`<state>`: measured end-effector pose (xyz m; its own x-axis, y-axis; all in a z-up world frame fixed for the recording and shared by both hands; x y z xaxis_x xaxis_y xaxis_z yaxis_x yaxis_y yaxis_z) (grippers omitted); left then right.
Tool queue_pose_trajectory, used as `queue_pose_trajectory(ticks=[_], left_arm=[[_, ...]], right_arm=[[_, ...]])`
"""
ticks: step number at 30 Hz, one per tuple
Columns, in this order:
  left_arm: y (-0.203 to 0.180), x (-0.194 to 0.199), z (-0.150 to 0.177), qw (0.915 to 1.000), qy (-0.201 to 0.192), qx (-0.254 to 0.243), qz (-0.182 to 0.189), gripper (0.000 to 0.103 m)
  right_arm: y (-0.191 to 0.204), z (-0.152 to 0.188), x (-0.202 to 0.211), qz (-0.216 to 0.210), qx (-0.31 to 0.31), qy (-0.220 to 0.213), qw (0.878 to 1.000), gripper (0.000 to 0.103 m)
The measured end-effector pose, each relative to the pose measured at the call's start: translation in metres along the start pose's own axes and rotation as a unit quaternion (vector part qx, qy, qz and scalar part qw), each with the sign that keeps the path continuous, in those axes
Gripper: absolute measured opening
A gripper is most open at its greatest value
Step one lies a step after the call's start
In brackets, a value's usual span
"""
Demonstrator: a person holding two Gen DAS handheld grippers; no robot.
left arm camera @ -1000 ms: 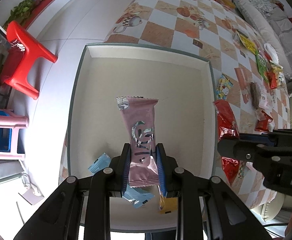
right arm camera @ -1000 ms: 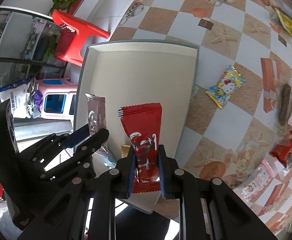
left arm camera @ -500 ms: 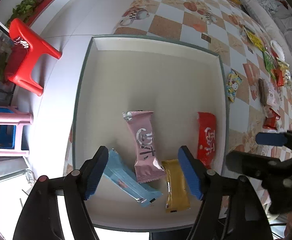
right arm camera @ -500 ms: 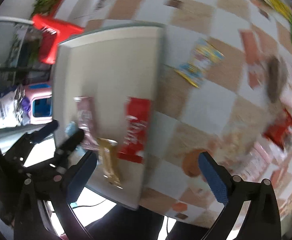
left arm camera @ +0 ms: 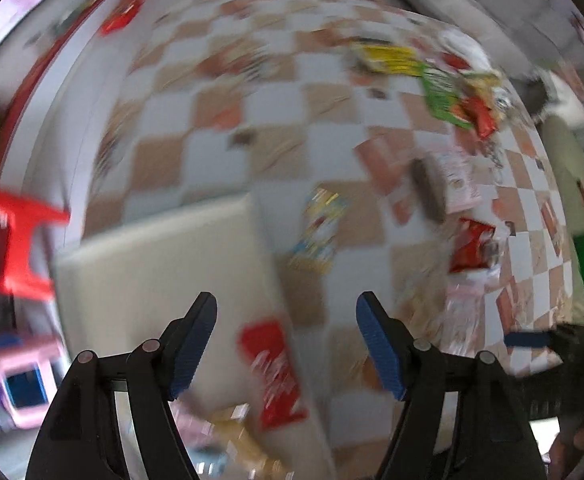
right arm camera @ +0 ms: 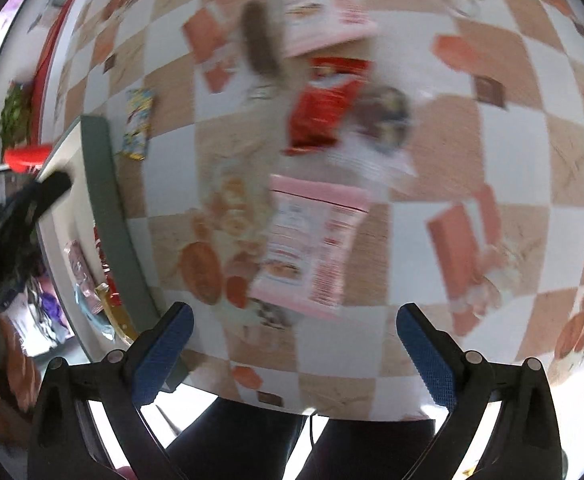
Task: Organize snacks
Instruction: 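Grasp the Hello Kitty candy with the left tool while the right tool grasps the Crispy Cranberry bag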
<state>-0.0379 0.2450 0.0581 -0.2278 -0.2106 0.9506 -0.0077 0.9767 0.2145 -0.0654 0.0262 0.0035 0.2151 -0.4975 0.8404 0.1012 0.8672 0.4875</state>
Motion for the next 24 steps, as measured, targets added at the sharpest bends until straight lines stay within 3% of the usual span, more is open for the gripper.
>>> queue_pose_trajectory(ticks=[5,11,15,19,24], left_arm=[[-0.04,-0.039,-0.04,0.9976,0.001,-0.06,-0.034,0.076],[-0.056,-0.087,-0.048,0.9942,0.075,-0.068,-0.036,0.079],[-0.056,-0.089,-0.043,0.9952,0.095,-0.022,0.0,0.08],[-0.083,-0.078,-0.028,0.9935,0.083,-0.077,0.008,0.08],[-0.058,-0.067,-0.02,0.9964,0.081,-0.021,0.014,0.08]], right_arm=[[-0.026,0.012,0.018,-0.014,-0.011,-0.01,1.0,0.102],[-0.055,0.015,0.035,-0.033,-0.036,-0.02,0.999,0.102],[-0.065,0.012,0.033,-0.035,-0.047,-0.018,0.998,0.102],[-0.063,0.007,0.025,-0.03,-0.046,-0.012,0.998,0.102],[-0.046,-0.01,0.009,-0.018,-0.04,-0.017,0.999,0.102]])
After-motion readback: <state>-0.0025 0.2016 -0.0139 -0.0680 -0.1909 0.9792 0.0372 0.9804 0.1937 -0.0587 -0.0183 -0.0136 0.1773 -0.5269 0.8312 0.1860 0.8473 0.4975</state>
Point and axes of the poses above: each gripper's, at about its wrist camera, not at the fingertips, and x roughly against the way its jaws point, y to its left, z to its underside, the point moved 3 cm from there along -x, roughly the way its jaws point, and after that the axes turned 15 degrees about -z, right-handed, at the moved point
